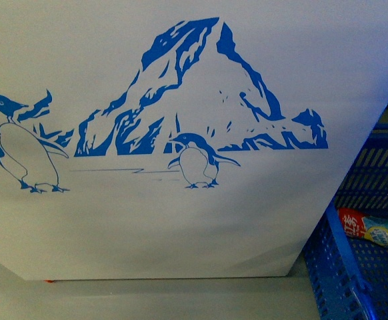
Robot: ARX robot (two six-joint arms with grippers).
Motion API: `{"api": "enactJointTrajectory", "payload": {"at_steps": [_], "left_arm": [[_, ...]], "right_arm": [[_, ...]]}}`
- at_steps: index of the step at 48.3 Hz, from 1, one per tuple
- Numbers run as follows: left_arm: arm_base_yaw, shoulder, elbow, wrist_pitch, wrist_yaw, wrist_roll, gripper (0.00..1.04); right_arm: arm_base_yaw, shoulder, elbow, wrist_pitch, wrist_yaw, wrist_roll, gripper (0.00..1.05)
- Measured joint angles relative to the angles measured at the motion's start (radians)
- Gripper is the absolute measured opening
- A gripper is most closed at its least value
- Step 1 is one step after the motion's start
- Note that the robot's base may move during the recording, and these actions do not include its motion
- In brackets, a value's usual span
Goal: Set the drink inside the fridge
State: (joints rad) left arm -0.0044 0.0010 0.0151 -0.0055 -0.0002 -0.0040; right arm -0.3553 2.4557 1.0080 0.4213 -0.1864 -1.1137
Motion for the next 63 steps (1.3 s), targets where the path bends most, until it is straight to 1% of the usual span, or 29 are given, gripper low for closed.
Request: {"api": "enactJointTrajectory", "payload": {"at_steps": [14,17,23,27,36,49,63], "left_arm": [[0.0,0.0,0.0,0.0,0.0,0.0,0.97],[0.0,0.0,0.0,0.0,0.0,0.0,0.97],[0.0,0.0,0.0,0.0,0.0,0.0,0.97],[0.0,0.0,0.0,0.0,0.0,0.0,0.97],[0.0,0.0,0.0,0.0,0.0,0.0,0.97],[0.0,0.0,0.0,0.0,0.0,0.0,0.97],[0.0,0.0,0.0,0.0,0.0,0.0,0.97]], "right_arm": [[0.056,0.28,0.301,-0.058,0.057,-0.012,0.98],[0.066,0.333,0.37,-0.074,0.085,-0.012,0.98],[0.069,0.437,0.512,-0.084,0.174,-0.011,0.98],[0.065,0.482,0.574,-0.108,0.177,-0.007,0.98],[0.065,0.539,0.648,-0.135,0.19,-0.002,0.98],[0.062,0.578,0.689,-0.198,0.187,0.008,0.98],[0.058,0.601,0.706,-0.18,0.197,0.045,0.98]]}}
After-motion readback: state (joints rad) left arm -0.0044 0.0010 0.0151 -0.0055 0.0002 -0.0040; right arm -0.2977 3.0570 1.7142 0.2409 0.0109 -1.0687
